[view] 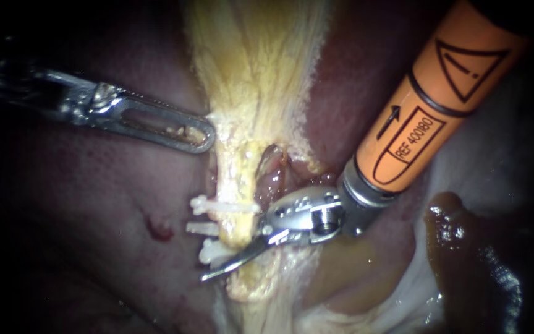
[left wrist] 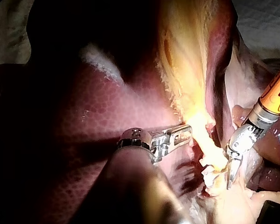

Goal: Go to the cutting position left tube

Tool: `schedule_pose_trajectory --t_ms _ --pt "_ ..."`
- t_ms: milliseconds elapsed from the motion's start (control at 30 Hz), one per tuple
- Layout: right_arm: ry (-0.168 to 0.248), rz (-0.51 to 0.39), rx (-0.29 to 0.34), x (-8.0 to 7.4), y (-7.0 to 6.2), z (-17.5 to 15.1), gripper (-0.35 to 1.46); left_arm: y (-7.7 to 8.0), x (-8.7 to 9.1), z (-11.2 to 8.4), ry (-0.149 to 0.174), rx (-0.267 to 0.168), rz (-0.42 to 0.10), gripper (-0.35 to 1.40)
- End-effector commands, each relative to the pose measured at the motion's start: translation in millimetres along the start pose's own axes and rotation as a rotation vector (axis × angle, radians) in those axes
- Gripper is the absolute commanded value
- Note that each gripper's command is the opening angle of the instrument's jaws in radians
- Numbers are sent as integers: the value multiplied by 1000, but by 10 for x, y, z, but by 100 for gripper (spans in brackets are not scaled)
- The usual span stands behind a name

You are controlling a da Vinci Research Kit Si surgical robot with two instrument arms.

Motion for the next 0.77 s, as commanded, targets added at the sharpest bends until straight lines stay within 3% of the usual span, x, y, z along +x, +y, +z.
schedule_pose_trajectory --t_ms 33,767 --pt "4 -1 2 1 -1 0 134 0 0 0 0 1 0 -35" --pt "14 12 6 6 -2 -2 132 0 0 -1 -2 -1 0 -35"
